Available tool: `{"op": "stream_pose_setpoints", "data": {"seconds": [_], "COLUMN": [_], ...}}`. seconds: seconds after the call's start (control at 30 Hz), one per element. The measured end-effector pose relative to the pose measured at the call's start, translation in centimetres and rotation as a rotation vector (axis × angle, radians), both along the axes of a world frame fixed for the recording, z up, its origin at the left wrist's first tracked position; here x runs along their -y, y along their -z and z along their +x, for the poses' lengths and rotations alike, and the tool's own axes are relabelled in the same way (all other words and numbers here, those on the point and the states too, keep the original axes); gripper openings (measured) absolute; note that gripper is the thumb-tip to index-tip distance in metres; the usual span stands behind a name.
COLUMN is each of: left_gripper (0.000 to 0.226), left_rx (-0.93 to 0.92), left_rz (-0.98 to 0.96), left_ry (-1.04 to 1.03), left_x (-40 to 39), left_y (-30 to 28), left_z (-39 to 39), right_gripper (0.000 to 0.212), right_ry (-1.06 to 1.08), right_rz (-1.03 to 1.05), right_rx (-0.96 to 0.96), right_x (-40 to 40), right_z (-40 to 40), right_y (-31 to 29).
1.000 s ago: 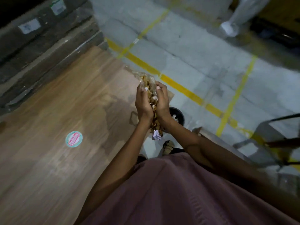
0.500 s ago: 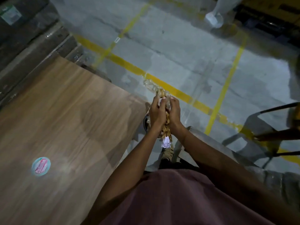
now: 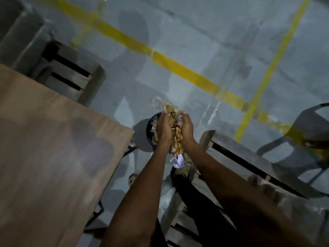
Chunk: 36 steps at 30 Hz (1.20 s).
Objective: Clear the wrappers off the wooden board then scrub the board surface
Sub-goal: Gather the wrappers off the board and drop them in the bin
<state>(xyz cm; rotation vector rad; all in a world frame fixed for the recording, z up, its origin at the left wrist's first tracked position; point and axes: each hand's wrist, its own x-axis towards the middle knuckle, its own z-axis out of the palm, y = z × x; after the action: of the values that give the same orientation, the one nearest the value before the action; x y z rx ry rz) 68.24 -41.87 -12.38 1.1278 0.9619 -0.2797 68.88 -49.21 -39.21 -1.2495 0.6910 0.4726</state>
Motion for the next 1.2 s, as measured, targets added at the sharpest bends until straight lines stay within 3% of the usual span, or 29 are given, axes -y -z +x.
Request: {"op": "stream_pose_setpoints", "data": {"seconds": [0.07, 0.1, 0.13, 0.27, 0.5, 0.67, 0.83, 0.9, 1.03, 1.1, 1.2], "left_gripper": [0.071, 0.064, 0.059, 0.070, 0.084, 0.085, 0.048, 0.053, 0.058, 0.048, 0.043], "left_rx": [-0.038, -0.067, -0.050, -0.088, -0.155, -0.140, -0.050, -0.050, -0.079, -0.098, -0.140], "left_rz": [0.009, 0.024, 0.003, -0.018, 0.120, 0.273, 0.441, 0.551, 0.744, 0.759, 0.646], "left_ry": [-0.099, -0.146, -0.202, -0.220, -0.347, -0.269, -0.166, -0.092, 0.060, 0.136, 0.277], "left_x": [-0.4, -0.4, -0.1, -0.5, -1.0, -2.0, -2.7, -2.8, -2.4, -2.1, -1.9], "left_y": [6.9, 11.0, 17.8, 27.1, 34.1, 36.1, 35.0, 35.0, 34.8, 34.8, 34.7], "left_z": [0.1, -0.1, -0.8, -1.5, -1.5, -0.2, -0.9, -1.6, -3.1, -4.2, -5.5], "right_gripper": [0.033, 0.033, 0.032, 0.030, 0.042, 0.052, 0.039, 0.043, 0.040, 0.046, 0.050], "right_ry": [0.094, 0.135, 0.118, 0.100, 0.204, 0.136, 0.202, 0.080, -0.444, -0.617, -0.862], "right_rz": [0.120, 0.087, 0.065, 0.013, 0.030, 0.045, 0.030, -0.121, -0.712, -0.768, -0.638], "right_rx": [-0.122, -0.180, -0.191, -0.199, -0.206, -0.224, -0.291, -0.244, 0.043, 0.138, 0.070], "right_x": [-1.6, -2.4, -1.9, -1.7, -1.0, -0.8, 0.6, 1.1, 1.4, 1.2, 0.9], "right_z": [0.5, 1.2, 1.1, 1.5, 2.3, 2.0, 2.9, 2.2, -1.5, -3.4, -4.5], "right_y": [-6.2, -10.5, -10.9, -3.4, 6.4, 11.5, 9.4, 9.6, 8.5, 8.7, 8.9]}}
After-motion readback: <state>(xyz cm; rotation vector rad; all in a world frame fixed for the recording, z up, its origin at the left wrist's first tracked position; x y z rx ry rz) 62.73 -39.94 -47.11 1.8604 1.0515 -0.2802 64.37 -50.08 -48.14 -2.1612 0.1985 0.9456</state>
